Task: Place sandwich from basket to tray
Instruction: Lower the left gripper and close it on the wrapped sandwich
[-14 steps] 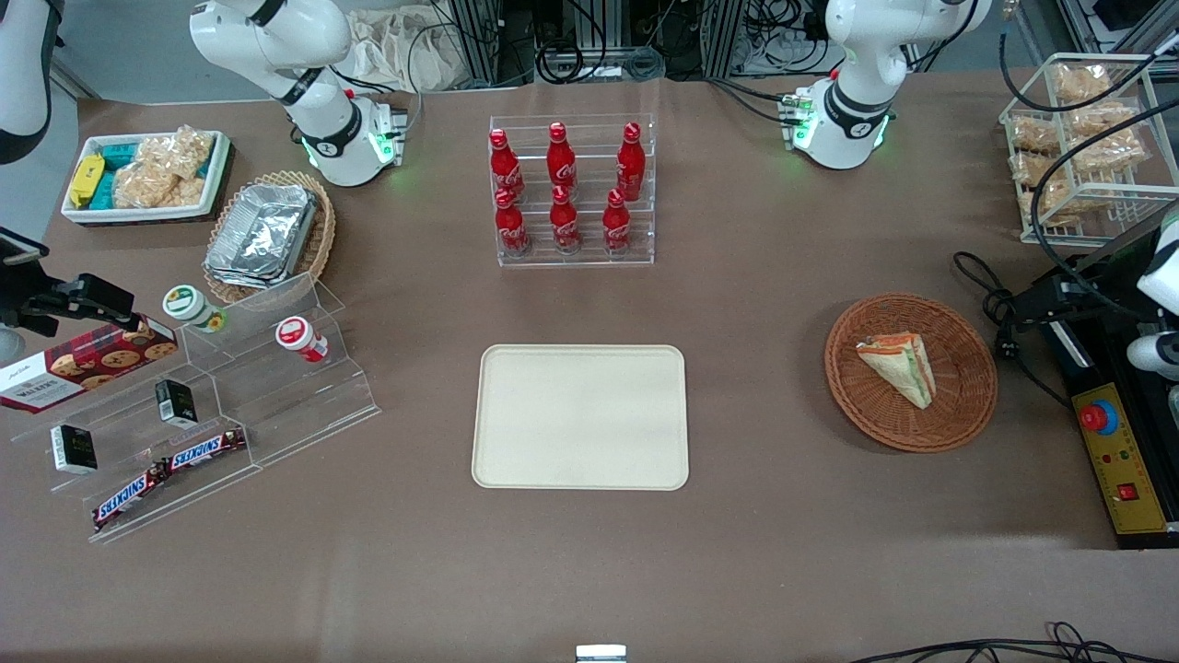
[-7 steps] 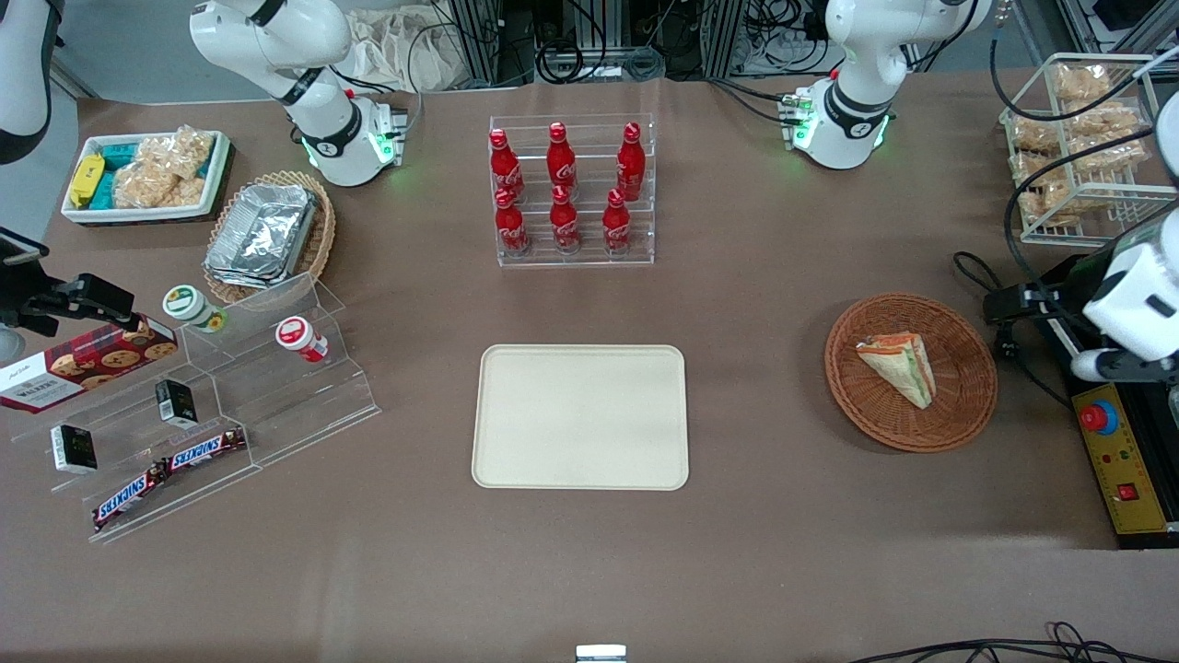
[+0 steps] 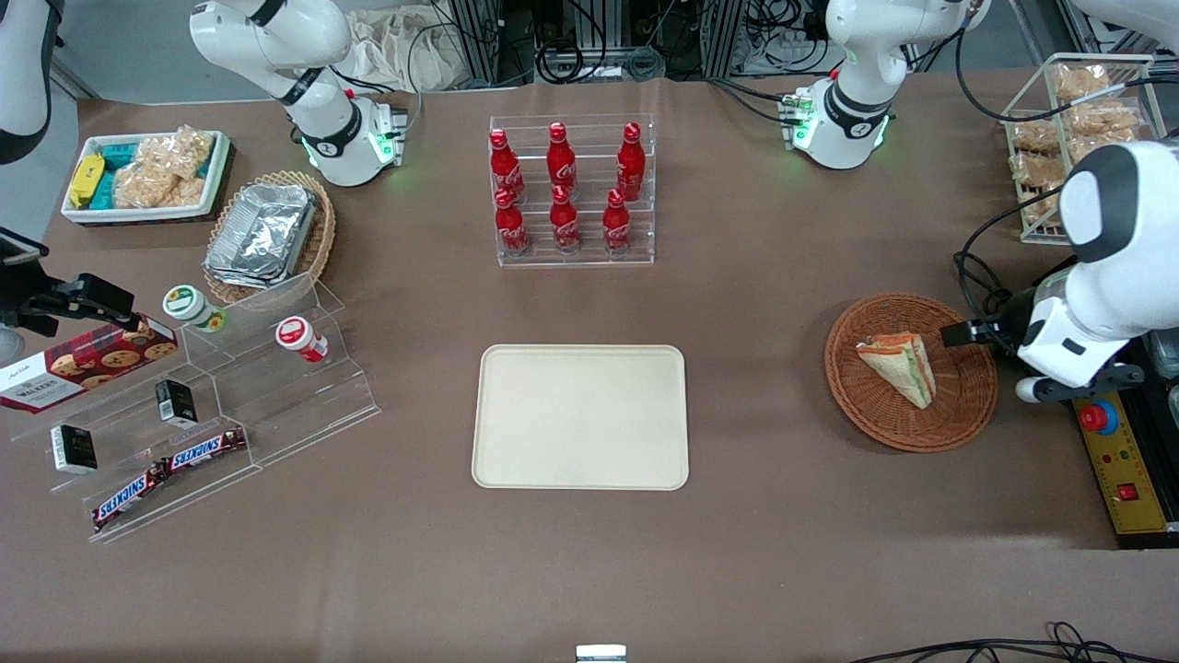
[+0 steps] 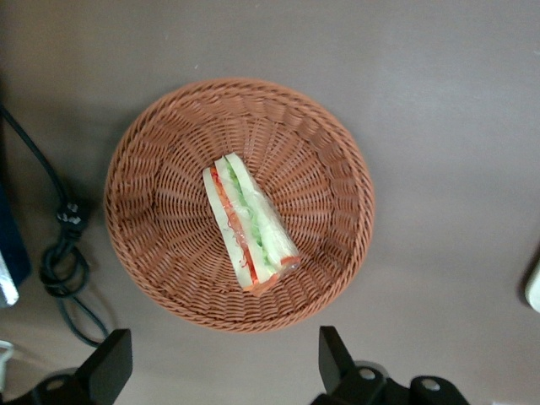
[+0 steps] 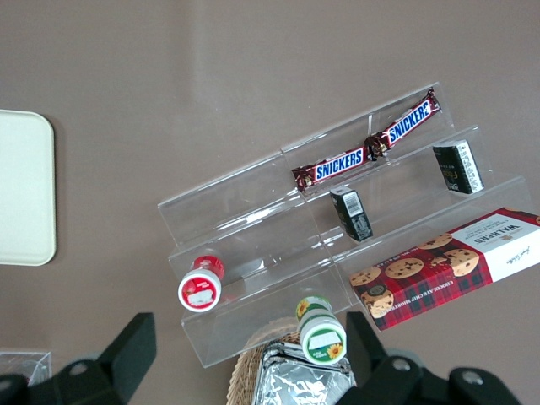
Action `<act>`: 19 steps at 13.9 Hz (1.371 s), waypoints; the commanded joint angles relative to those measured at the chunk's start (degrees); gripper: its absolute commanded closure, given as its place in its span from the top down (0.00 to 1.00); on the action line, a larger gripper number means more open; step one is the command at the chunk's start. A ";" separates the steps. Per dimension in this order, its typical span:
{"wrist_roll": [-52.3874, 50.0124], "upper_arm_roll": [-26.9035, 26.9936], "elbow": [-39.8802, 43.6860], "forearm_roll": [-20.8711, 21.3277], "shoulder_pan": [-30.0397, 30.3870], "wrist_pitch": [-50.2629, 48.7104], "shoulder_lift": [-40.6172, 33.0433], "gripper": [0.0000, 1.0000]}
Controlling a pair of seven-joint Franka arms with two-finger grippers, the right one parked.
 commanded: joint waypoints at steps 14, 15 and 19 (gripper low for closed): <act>-21.57 -0.40 -17.77 0.47 1.43 28.23 6.52 0.95; -21.57 -0.40 -18.21 0.47 1.43 28.84 6.70 0.91; -21.48 -0.49 -18.74 0.47 1.08 28.59 6.18 0.51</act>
